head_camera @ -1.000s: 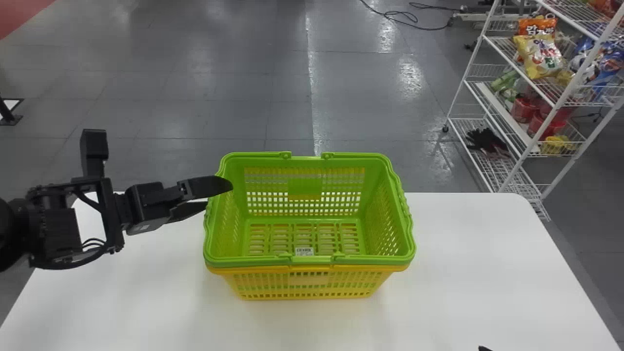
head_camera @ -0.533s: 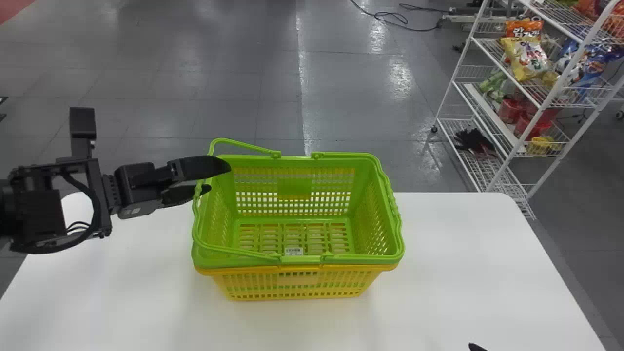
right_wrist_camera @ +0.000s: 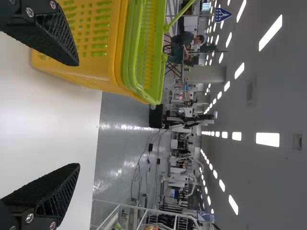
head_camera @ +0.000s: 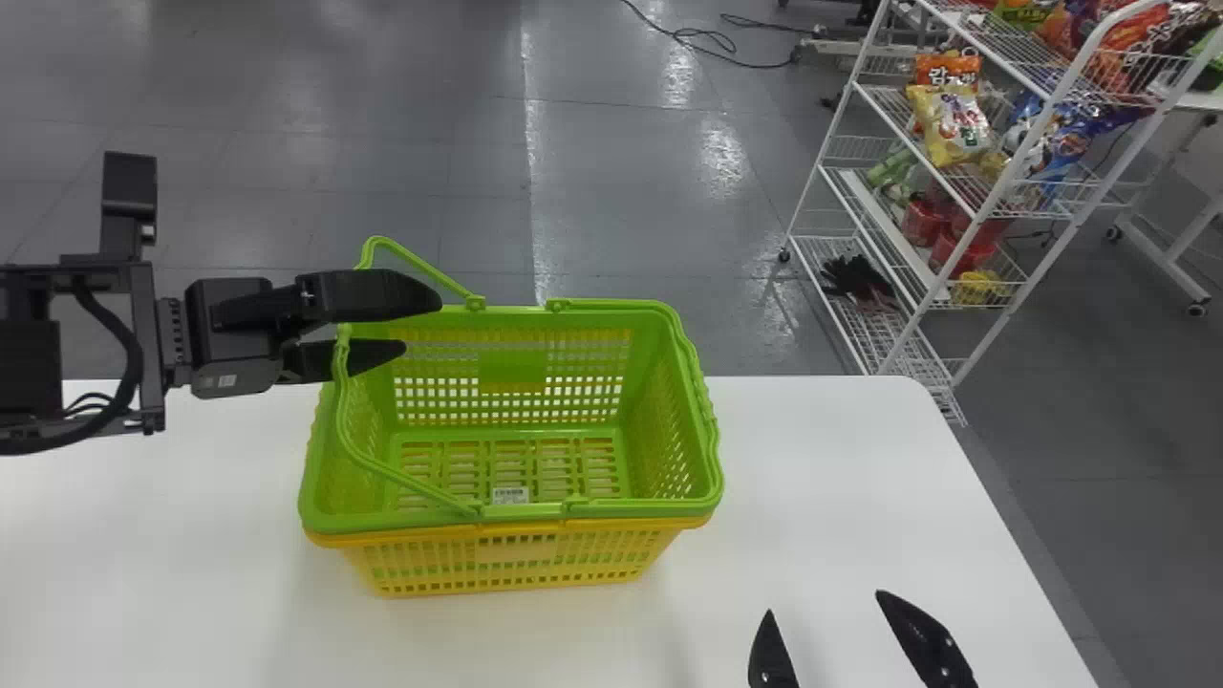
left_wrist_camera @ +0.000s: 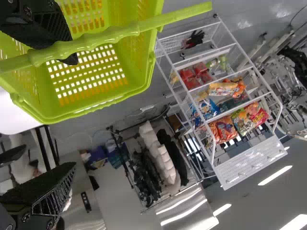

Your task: Grasp handle with right gripper to insert into left gripper then lift and swing left to center

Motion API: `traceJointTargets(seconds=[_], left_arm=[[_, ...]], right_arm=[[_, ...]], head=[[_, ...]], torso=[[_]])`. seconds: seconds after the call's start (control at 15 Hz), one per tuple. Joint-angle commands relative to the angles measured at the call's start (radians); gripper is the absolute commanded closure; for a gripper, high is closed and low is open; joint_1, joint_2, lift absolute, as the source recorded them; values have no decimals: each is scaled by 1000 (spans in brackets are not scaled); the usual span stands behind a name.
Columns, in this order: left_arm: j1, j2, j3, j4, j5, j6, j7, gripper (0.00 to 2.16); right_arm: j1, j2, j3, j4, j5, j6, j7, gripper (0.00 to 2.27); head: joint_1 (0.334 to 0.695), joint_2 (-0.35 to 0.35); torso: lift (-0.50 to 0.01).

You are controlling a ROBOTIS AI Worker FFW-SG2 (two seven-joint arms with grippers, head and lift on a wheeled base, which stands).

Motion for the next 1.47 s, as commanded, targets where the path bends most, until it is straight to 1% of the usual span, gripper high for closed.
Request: traceJointTargets(seconds=[0.0, 0.2, 0.47, 0.6, 0.87, 0.93, 1.07, 1.13, 1.2, 1.27, 1.33, 1.4], left_arm=[[-39, 8, -28, 26, 11, 19, -2, 46], [-65, 17, -50, 41, 11, 35, -2, 46], [-97, 6, -93, 55, 8, 32, 0, 46], [-108, -8, -113, 55, 5, 35, 1, 46], [-112, -34, -128, 55, -1, 32, 9, 46], [-112, -35, -128, 55, 0, 32, 9, 46], [-112, -38, -128, 54, 0, 32, 9, 46], [-112, -38, -128, 54, 2, 32, 9, 46], [-112, -40, -128, 55, 3, 32, 9, 46], [-111, -41, -128, 55, 3, 32, 7, 46], [-111, -43, -129, 54, 5, 32, 7, 46], [-111, -43, -131, 54, 6, 35, 7, 46]], right_arm=[[-40, -3, -27, -40, 0, 78, 0, 39], [-83, -6, -51, -60, 0, 136, 0, 39], [-129, -6, -53, -80, 3, 194, -1, 39], [-162, -9, -48, -85, 23, 228, -28, 39], [-237, -15, -34, -85, 72, 351, -54, 39], [-251, -17, -34, -85, 75, 375, -54, 73], [-273, -18, -28, -85, 100, 430, -55, 400], [-285, -20, -22, -85, 112, 461, -55, 748], [-293, -24, -13, -85, 122, 476, -55, 1156], [-303, -26, -4, -82, 132, 492, -71, 1804], [-313, -26, 2, -80, 138, 495, -74, 2044], [-320, -32, 12, -80, 151, 495, -74, 2078]], head=[[695, -193], [695, -221], [695, -234], [695, -242], [695, -267], [695, -271], [695, -275], [695, -275], [695, -276], [695, -275], [695, -275], [695, -274]], torso=[[-93], [-93], [-93], [-93], [-93], [-93], [-93], [-93], [-93], [-93], [-93], [-93]])
